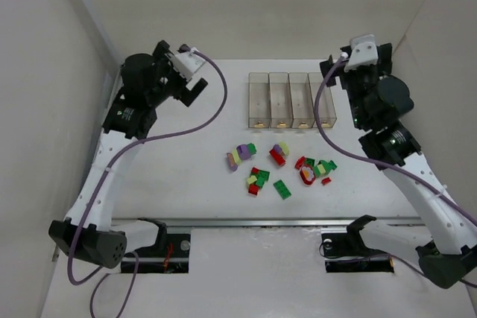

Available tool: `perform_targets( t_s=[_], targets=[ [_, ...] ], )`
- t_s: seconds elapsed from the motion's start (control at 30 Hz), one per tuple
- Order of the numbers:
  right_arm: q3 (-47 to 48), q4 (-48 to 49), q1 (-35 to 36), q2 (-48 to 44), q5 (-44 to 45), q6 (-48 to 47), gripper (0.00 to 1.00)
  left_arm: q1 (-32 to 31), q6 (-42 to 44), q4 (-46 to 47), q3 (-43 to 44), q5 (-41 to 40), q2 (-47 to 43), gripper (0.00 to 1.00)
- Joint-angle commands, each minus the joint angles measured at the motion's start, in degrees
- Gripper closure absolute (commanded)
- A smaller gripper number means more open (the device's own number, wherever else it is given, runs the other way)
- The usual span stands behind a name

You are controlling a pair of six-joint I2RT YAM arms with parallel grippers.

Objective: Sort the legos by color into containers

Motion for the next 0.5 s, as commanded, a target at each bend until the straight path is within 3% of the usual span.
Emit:
perform_targets(
  t_s=[0.0,0.03,0.07,0.13,0.3,0.47],
  targets=[
    [3.81,-10.22,-0.26,1.71,1.63,13.13,0.01,-5.67,-0.43,-8.2,-4.16,-4.04,2.52,0.0],
    [3.82,-12.6,-1.84,1.1,-9.28,14.69,0.01,-8.21,-0.43,-8.2,-6.78,-8.62,5.05,0.0],
    [3.82,-15.14,-3.95,1.09,-13.22,15.84,0.01,-12.67,0.18,-9.59,-7.42,-12.06,6.82,0.0],
    [1.98,-16.66,-3.97,0.56,-16.5,19.62,0.01,-15.0,0.19,-12.93,-7.42,-14.99,10.16,0.0],
    [0.12,-25.95,-3.97,3.46,-25.9,22.79,0.01,-18.94,-2.36,-11.8,-6.81,-6.13,16.05,0.0],
    [-2.15,-23.79,-3.97,1.97,-30.56,22.79,0.01,-25.02,-6.39,-12.33,-7.86,-5.08,23.79,0.0]
  ],
)
